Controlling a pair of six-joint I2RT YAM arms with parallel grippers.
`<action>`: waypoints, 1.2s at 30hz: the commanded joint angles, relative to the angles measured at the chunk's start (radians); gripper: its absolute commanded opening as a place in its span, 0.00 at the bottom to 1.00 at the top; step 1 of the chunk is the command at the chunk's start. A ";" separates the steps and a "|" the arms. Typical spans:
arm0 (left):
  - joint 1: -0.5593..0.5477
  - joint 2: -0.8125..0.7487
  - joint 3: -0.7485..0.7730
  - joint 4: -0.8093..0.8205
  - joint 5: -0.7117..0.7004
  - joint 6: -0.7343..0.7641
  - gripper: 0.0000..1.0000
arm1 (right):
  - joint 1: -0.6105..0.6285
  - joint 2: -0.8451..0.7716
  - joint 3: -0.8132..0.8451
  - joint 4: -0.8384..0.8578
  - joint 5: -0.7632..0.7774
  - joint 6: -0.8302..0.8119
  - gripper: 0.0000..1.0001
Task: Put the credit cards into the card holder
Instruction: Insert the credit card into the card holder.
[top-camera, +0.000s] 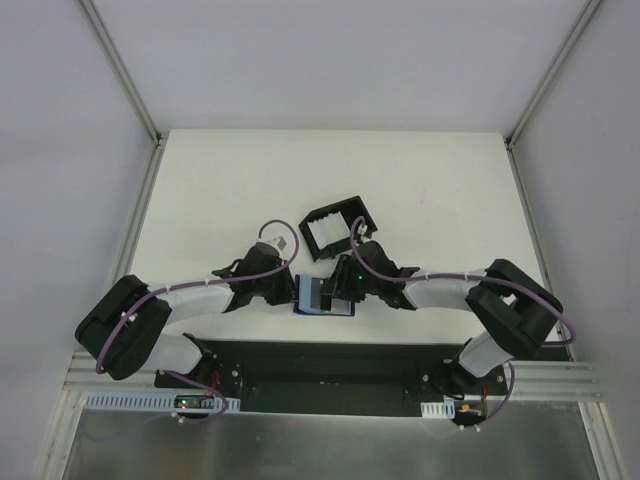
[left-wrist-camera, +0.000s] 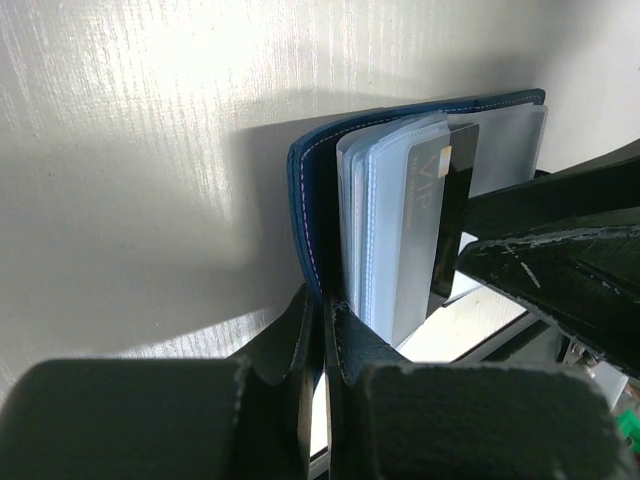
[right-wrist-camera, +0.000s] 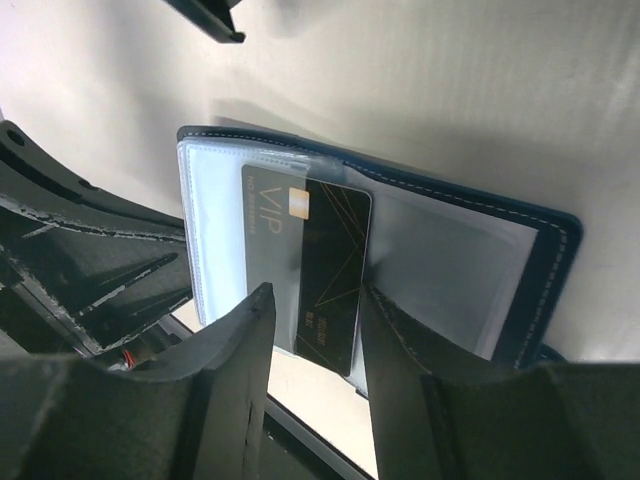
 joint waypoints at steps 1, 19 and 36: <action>0.001 0.054 -0.043 -0.174 -0.093 0.083 0.00 | 0.033 0.033 0.069 -0.086 0.004 -0.050 0.41; 0.001 0.056 -0.034 -0.168 -0.090 0.098 0.00 | 0.044 0.071 0.063 0.112 -0.034 -0.030 0.42; 0.001 -0.067 0.004 -0.210 -0.032 0.062 0.00 | -0.008 -0.265 0.201 -0.380 0.185 -0.347 0.66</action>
